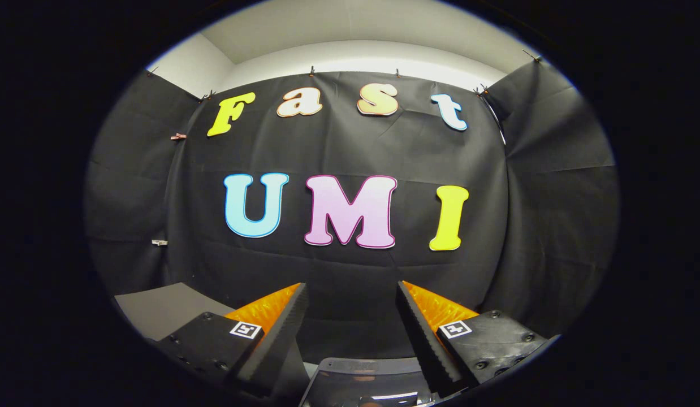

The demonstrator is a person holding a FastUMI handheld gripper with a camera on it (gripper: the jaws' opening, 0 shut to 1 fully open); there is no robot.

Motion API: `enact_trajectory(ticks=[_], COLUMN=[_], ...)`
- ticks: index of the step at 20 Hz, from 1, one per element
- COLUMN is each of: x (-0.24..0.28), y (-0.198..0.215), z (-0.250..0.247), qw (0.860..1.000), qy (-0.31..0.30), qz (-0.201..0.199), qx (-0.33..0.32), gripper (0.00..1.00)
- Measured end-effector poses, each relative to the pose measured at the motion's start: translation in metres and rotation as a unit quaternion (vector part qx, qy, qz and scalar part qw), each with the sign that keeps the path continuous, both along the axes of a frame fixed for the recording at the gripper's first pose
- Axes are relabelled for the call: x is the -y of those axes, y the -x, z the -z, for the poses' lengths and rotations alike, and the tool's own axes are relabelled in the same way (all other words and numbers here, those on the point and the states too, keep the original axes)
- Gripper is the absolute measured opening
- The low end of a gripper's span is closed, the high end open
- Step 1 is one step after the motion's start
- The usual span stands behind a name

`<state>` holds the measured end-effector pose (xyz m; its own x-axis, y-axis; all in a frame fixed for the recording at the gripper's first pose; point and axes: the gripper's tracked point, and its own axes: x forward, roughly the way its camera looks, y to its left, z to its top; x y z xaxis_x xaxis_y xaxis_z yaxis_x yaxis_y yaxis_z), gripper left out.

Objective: Put the clothes into the washing machine and then close the washing machine lid.

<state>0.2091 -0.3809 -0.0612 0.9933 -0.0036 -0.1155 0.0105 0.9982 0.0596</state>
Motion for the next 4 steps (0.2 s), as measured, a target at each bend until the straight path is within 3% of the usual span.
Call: enact_trajectory(ticks=[4], x=[-0.0009], y=[0.0036], z=[0.0007], qw=[1.000], qy=[-0.002], qz=[0.001], qx=[-0.002], gripper=[0.98])
